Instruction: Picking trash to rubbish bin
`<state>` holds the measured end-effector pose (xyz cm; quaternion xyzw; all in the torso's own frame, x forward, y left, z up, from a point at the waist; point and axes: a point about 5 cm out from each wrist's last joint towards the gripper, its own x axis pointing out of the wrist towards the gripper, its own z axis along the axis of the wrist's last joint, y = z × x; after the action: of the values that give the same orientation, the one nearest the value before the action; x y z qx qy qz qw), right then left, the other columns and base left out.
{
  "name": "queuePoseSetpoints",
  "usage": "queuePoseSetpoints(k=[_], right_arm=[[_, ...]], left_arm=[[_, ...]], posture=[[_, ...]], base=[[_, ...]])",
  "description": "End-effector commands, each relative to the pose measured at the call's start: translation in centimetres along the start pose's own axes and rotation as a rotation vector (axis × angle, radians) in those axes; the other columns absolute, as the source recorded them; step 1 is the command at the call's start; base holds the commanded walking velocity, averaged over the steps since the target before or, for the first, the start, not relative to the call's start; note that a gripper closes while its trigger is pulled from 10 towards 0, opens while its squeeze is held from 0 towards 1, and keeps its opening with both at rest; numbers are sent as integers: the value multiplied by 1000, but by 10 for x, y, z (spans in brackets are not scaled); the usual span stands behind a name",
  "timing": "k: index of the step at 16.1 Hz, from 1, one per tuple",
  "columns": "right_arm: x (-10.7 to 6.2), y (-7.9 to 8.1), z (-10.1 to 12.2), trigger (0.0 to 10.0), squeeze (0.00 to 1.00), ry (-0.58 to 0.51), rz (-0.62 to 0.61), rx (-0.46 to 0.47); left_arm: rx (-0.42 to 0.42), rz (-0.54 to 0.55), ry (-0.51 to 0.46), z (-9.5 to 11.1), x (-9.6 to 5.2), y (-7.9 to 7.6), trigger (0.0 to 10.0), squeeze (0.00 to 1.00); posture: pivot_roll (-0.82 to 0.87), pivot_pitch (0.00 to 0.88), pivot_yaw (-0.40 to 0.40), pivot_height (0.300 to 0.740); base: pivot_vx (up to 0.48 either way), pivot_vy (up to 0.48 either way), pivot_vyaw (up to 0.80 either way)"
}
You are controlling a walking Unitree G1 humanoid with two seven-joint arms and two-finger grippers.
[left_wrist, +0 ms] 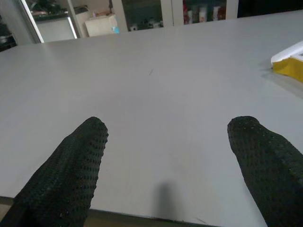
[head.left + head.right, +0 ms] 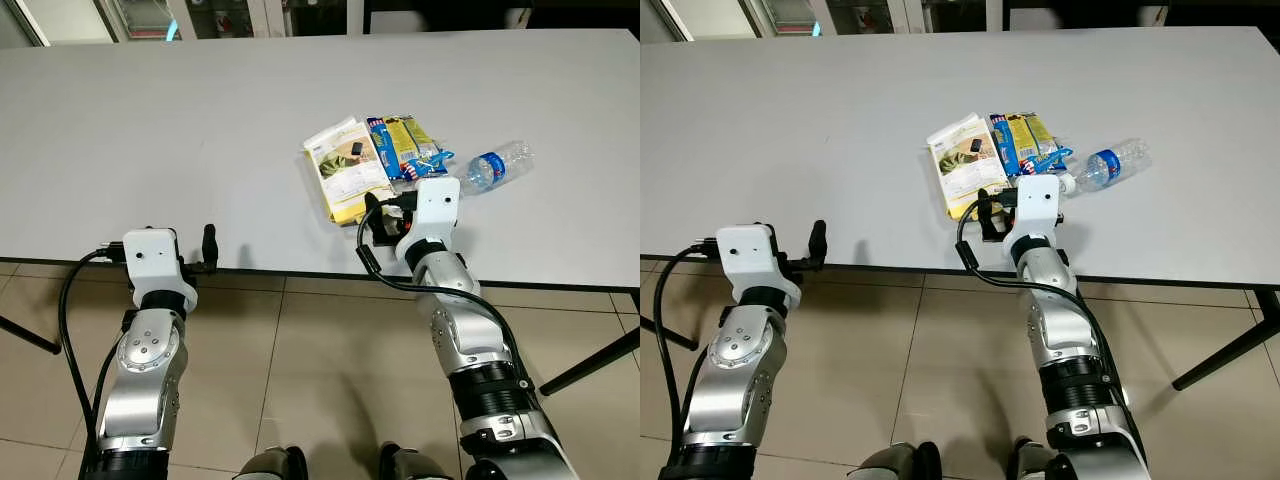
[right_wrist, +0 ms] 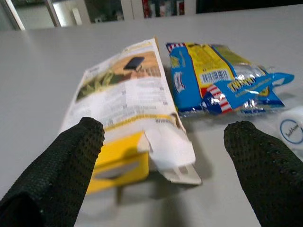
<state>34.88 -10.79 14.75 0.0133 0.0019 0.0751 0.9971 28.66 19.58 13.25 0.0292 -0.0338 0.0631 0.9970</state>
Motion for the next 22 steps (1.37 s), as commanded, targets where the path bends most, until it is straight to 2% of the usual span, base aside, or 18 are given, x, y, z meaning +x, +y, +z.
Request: queuePoseSetpoints(k=[1,2,3,4,5,9,12,19,22], right_arm=[[2,-1,0,10000,722,9,-18,-55],[3,-6,-3,10000,604,30,-46,-107],[3,-7,-6,10000,569,45,-54,-100],[2,-7,-8,10000,365,62,-51,-102],[2,-3,-10,10000,0,78,-40,-97],[1,5,-19,10000,0,135,-26,-42],[2,11,-21,10000,0,168,-9,78],[5,15,-18,10000,0,152,32,158],[6,17,-15,10000,0,126,78,166]], left_arm=[[17,19,12,-1,-3,6,10000,0],[20,21,14,-1,-3,7,10000,0],[21,21,14,-1,-4,8,10000,0],[24,20,15,-1,-5,8,10000,0],[27,20,16,0,-5,10,10000,0],[34,23,18,1,-6,12,10000,0],[35,30,26,1,-9,14,10000,0],[35,42,39,1,-9,18,10000,0],[-25,-10,74,-3,-7,13,10000,0]], posture=[[-31,165,117,740],[-25,168,120,740],[-25,168,120,740],[-20,171,122,740],[-16,175,125,740],[-6,180,129,740],[7,187,133,740],[14,189,135,740],[9,183,131,740]], base=[[0,0,0],[0,0,0],[0,0,0],[0,0,0],[0,0,0],[0,0,0],[0,0,0],[0,0,0],[0,0,0]])
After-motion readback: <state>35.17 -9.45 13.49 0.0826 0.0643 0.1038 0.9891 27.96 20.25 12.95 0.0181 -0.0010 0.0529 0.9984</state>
